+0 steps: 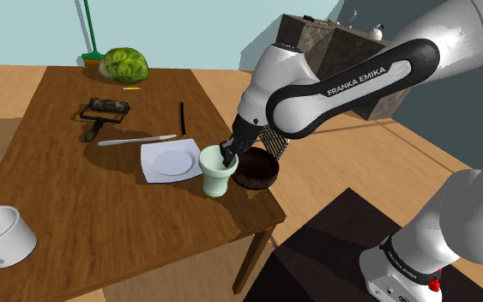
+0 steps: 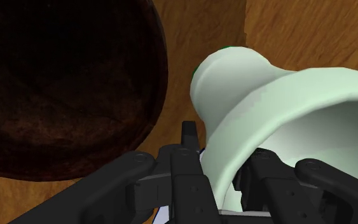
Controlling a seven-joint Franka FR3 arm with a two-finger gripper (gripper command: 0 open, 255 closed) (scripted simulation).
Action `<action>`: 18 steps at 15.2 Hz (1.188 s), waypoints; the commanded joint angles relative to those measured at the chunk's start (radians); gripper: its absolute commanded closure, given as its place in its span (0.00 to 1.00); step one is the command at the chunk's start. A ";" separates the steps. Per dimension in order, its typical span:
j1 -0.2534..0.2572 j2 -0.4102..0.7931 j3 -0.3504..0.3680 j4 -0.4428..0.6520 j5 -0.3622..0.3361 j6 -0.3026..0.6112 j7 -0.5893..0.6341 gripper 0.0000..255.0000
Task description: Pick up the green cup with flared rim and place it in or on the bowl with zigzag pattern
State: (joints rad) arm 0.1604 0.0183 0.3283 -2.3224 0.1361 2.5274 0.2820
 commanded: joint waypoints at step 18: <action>-0.005 -0.136 -0.011 0.126 0.025 -0.258 -0.003 1.00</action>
State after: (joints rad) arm 0.1551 -0.1137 0.3174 -2.2072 0.1619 2.2842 0.2773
